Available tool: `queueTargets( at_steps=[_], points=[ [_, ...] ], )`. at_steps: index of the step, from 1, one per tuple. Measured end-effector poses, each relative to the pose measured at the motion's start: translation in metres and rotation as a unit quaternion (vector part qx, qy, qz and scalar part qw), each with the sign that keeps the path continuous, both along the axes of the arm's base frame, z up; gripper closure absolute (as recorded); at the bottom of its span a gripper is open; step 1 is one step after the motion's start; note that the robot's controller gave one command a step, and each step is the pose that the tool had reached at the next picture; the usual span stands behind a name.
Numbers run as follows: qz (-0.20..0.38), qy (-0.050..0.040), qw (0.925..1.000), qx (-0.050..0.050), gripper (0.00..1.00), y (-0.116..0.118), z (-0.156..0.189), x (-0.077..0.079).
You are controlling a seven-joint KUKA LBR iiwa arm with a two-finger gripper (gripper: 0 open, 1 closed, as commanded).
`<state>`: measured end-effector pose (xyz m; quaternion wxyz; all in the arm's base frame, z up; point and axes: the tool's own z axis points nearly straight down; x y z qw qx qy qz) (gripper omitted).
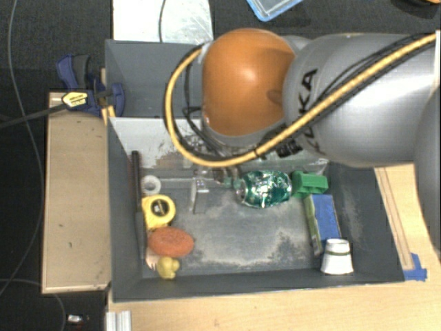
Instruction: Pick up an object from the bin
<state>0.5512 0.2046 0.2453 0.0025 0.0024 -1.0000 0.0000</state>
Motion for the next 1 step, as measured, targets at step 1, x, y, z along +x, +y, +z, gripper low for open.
queueTargets(
  at_steps=[1],
  points=[
    [-0.003,-0.0042,1.0000,0.001,0.00,-0.0015,0.0049,0.0017]
  ],
)
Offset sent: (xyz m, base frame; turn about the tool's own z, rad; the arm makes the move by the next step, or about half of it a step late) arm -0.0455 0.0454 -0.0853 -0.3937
